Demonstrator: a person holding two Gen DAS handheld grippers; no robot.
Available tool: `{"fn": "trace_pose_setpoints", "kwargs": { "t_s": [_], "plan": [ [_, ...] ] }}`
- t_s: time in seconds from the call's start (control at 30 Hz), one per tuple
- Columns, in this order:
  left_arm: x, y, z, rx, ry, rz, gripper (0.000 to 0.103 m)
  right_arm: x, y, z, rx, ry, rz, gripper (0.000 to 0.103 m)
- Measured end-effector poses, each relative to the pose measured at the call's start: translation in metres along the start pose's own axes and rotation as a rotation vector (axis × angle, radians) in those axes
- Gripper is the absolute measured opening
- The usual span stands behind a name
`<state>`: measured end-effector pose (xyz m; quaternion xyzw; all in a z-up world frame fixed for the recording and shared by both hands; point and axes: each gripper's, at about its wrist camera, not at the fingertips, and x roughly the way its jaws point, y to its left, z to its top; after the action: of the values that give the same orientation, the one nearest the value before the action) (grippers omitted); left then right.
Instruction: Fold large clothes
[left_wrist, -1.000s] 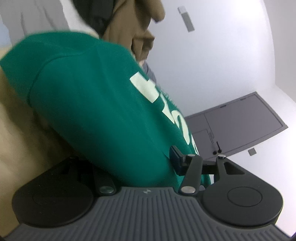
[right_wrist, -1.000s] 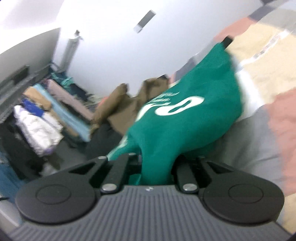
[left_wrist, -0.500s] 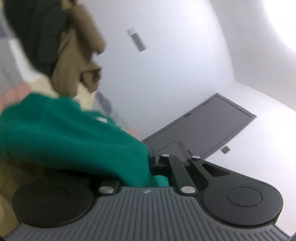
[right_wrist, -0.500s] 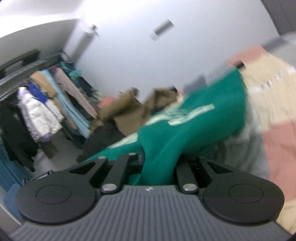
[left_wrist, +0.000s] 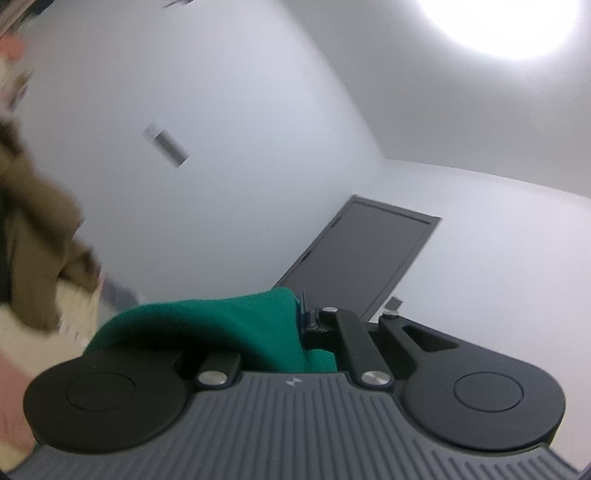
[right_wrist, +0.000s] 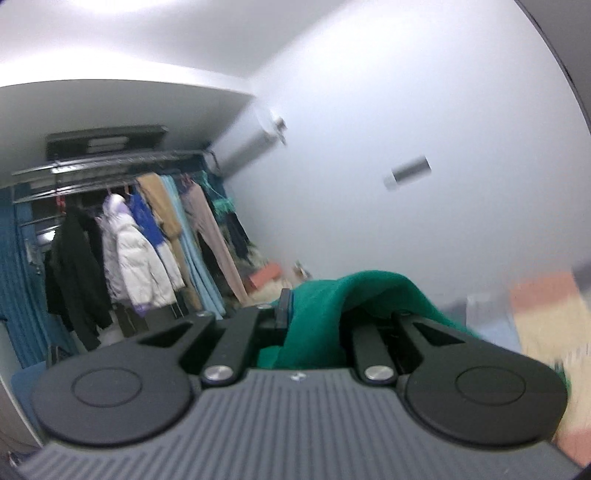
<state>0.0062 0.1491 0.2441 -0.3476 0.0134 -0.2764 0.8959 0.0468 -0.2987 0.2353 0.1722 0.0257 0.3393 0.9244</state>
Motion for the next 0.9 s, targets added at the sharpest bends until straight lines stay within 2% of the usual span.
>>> {"fn": "trace_pose_setpoints", "kwargs": {
  "t_s": [0.1, 0.27, 0.37, 0.47, 0.57, 0.67, 0.9],
  "plan": [
    [0.005, -0.043, 0.035, 0.091, -0.025, -0.032, 0.006, -0.012, 0.022, 0.044, -0.057, -0.040, 0.011, 0.014],
    [0.012, -0.096, 0.091, 0.162, -0.056, -0.076, 0.007, -0.024, 0.049, 0.107, -0.134, -0.088, 0.049, 0.014],
    [0.015, -0.123, 0.113, 0.228, -0.074, -0.079, 0.007, -0.026, 0.061, 0.134, -0.182, -0.117, 0.069, 0.014],
    [0.034, -0.131, 0.124, 0.253, -0.061, -0.045, 0.007, -0.010, 0.060, 0.151, -0.219, -0.112, 0.030, 0.014],
    [0.064, -0.115, 0.120, 0.259, -0.016, 0.035, 0.007, 0.018, 0.040, 0.150, -0.204, -0.066, -0.020, 0.014],
    [0.112, -0.072, 0.101, 0.266, 0.038, 0.121, 0.007, 0.052, 0.011, 0.132, -0.173, -0.008, -0.073, 0.014],
    [0.198, 0.052, 0.036, 0.272, 0.147, 0.267, 0.007, 0.136, -0.078, 0.050, -0.097, 0.095, -0.180, 0.014]
  ]
}}
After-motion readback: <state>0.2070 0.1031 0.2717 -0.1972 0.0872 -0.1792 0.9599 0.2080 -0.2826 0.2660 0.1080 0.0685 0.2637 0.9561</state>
